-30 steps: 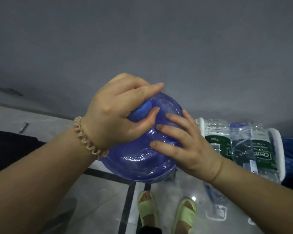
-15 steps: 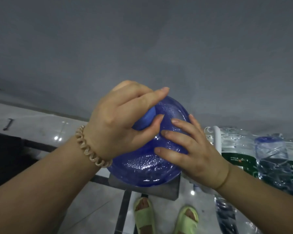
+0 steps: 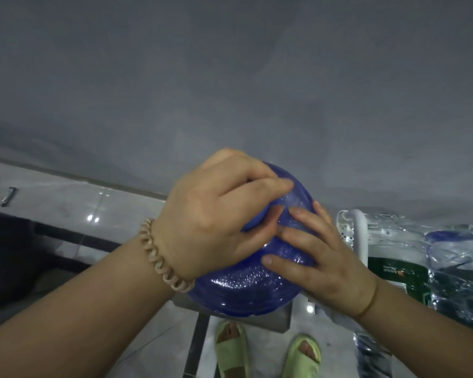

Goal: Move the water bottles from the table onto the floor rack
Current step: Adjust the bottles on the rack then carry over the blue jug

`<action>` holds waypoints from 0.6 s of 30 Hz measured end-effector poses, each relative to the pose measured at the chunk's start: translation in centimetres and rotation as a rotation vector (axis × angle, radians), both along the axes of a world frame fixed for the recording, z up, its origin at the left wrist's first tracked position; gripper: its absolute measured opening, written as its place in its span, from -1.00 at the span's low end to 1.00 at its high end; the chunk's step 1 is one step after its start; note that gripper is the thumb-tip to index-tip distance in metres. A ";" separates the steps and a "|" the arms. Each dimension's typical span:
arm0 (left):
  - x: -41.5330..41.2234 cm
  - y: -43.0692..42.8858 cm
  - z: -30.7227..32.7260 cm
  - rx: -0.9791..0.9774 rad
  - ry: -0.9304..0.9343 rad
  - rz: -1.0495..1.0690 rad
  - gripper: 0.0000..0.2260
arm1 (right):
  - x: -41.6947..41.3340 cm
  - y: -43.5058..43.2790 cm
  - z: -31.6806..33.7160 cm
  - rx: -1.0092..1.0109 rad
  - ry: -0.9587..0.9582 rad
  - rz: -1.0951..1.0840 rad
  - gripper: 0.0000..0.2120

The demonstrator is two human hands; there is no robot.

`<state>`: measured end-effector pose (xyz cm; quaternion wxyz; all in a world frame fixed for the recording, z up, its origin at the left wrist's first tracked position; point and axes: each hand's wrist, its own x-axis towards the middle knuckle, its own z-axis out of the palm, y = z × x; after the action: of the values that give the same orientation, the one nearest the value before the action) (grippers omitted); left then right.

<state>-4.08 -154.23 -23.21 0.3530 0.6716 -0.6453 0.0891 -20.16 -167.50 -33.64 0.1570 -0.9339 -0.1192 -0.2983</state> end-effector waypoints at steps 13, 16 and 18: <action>-4.9 0.3 -0.8 -0.026 -0.078 0.086 -0.98 | -3.7 0.5 -1.3 -0.109 0.014 -0.061 -0.77; -5.1 0.1 -1.1 -0.046 -0.099 0.113 -0.97 | -4.0 0.6 -2.0 -0.105 0.007 -0.093 -0.74; -5.4 0.0 -1.1 -0.049 -0.130 0.130 -0.97 | -4.3 0.5 -2.3 -0.111 0.016 -0.092 -0.68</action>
<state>-9.45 -154.21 -24.28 0.3200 0.6961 -0.6196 0.1708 -24.44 -166.99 -35.97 0.0920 -0.9480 -0.0913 -0.2908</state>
